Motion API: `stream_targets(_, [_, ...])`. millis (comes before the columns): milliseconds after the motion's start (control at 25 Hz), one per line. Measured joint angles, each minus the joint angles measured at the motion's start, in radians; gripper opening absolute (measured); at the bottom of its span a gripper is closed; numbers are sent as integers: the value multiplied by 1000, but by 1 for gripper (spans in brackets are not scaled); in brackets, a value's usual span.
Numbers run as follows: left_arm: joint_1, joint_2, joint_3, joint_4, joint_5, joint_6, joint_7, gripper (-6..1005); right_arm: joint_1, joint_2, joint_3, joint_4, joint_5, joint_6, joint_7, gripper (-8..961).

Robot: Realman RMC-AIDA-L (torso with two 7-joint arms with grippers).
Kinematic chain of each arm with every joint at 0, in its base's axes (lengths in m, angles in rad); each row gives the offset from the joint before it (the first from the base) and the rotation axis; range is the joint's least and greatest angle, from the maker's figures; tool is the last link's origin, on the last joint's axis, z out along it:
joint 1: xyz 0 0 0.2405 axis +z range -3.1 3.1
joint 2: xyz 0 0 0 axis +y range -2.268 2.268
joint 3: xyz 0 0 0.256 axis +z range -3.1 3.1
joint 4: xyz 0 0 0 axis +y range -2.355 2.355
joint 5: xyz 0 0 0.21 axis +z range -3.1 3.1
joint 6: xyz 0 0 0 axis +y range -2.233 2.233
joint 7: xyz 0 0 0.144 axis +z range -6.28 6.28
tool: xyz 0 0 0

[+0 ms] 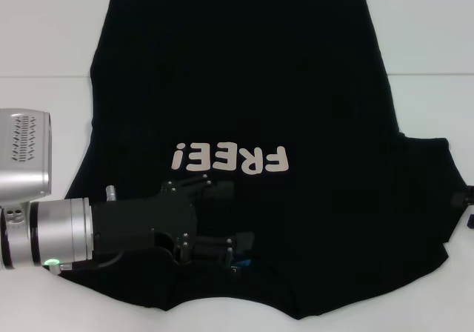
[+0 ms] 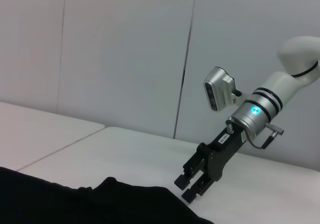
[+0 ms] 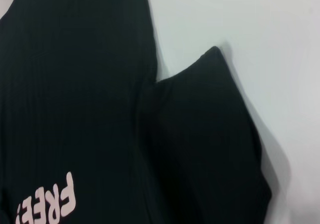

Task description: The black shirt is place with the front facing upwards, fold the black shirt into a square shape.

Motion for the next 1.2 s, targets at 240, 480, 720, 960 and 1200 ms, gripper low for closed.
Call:
stream_targets(240, [0,0,0,-3,0,-3,0,916,6,2,-1,2,-1,16,16,639])
stream_targets(480, [0,0,0,-4,-1,-4,4,916,13,8,-4,4,0,37,28,640])
stream_targets(720, [-1,1,-9,-3,-1,-4,5,916,20,14,-6,7,-1,50,29,633])
stream_targets(960, [0,3,-11,-3,-1,-4,5,916,32,17,-8,25,-2,68,29,629])
stream_targets(1200, [0,4,-11,-3,-1,-4,5,916,36,17,-8,33,-4,65,29,626])
